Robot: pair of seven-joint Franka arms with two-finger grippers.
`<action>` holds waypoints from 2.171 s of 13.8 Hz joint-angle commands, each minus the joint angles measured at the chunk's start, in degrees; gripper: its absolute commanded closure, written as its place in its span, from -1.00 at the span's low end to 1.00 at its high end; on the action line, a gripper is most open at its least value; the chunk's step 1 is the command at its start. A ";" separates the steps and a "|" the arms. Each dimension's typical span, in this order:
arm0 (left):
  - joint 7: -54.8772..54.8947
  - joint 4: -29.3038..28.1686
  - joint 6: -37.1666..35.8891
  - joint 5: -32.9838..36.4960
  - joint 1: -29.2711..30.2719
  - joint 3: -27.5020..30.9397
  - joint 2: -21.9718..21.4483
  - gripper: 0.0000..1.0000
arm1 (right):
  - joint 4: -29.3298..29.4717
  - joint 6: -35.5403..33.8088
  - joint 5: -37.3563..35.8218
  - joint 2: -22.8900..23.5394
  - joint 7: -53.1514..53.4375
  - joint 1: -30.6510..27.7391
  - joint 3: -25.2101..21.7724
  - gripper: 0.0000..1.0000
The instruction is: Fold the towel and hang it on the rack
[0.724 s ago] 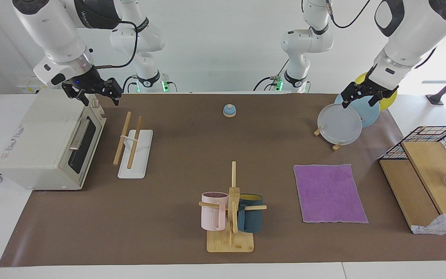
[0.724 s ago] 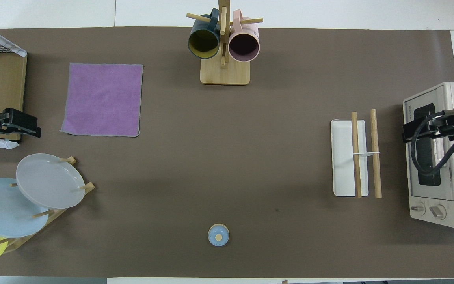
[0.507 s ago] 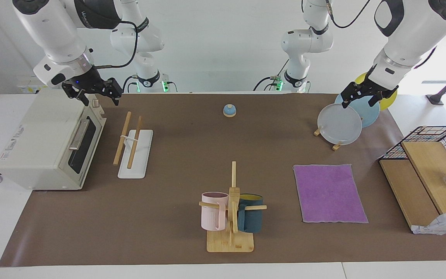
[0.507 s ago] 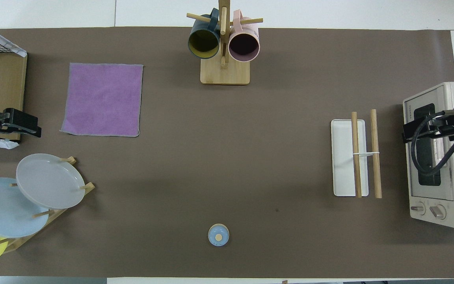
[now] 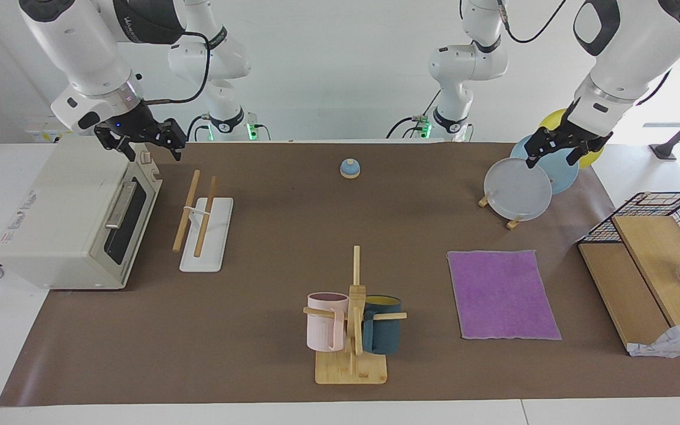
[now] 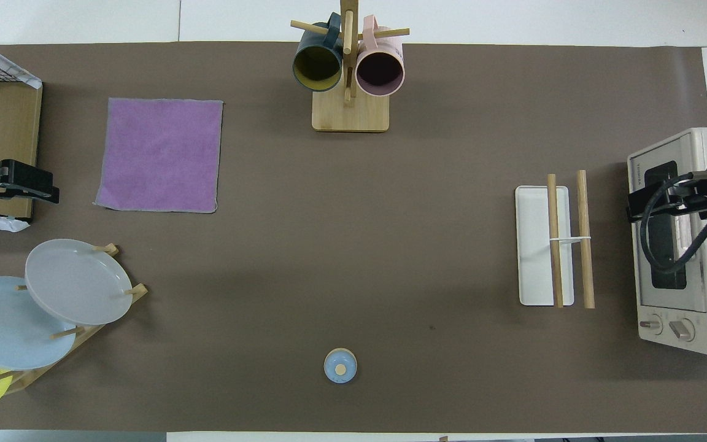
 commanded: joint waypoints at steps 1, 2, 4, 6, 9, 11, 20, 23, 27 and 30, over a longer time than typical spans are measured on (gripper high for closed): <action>0.12 -4.16 3.78 -0.40 1.51 -0.14 -1.25 -1.00 | -0.25 -0.51 1.34 -0.75 -0.86 -0.56 0.02 -1.00; 0.20 -4.95 5.53 -1.10 2.82 -0.13 -0.37 -1.00 | -0.33 -0.51 1.34 -0.75 -1.12 -0.65 0.02 -1.00; 0.12 -7.84 10.88 -2.42 4.40 -0.13 1.47 -1.00 | -0.42 -0.42 1.34 -0.83 -0.95 -0.57 -0.07 -1.00; 0.03 -9.17 16.16 -2.51 4.94 -0.13 6.03 -1.00 | -0.51 -0.51 1.34 -0.83 -1.04 -0.48 0.11 -1.00; -0.23 -9.17 23.36 -4.78 5.64 -0.13 12.01 -1.00 | -0.77 -0.51 1.34 -1.19 -1.30 -0.39 0.20 -1.00; -0.15 -11.36 29.42 -4.88 5.73 -0.05 14.13 -1.00 | -1.30 -0.42 1.34 -1.27 -1.39 -0.48 0.11 -1.00; 2.48 -11.46 38.07 -4.62 7.57 -0.05 23.36 -1.00 | -1.30 -0.59 1.34 -1.27 -1.22 -0.57 0.11 -1.00; 3.28 -12.07 37.19 -4.80 8.46 -0.13 23.45 -0.98 | -1.30 -0.51 1.34 -1.36 -1.22 -0.56 0.02 -1.00; 3.63 -13.30 37.28 -7.24 9.68 -0.40 23.36 -0.73 | -1.30 -0.51 1.34 -1.27 -1.13 -0.83 0.02 -1.00; 4.69 -13.92 37.10 -8.13 10.13 -0.49 23.28 -0.33 | -1.30 -0.51 1.42 -1.27 -1.13 -1.00 0.02 -1.00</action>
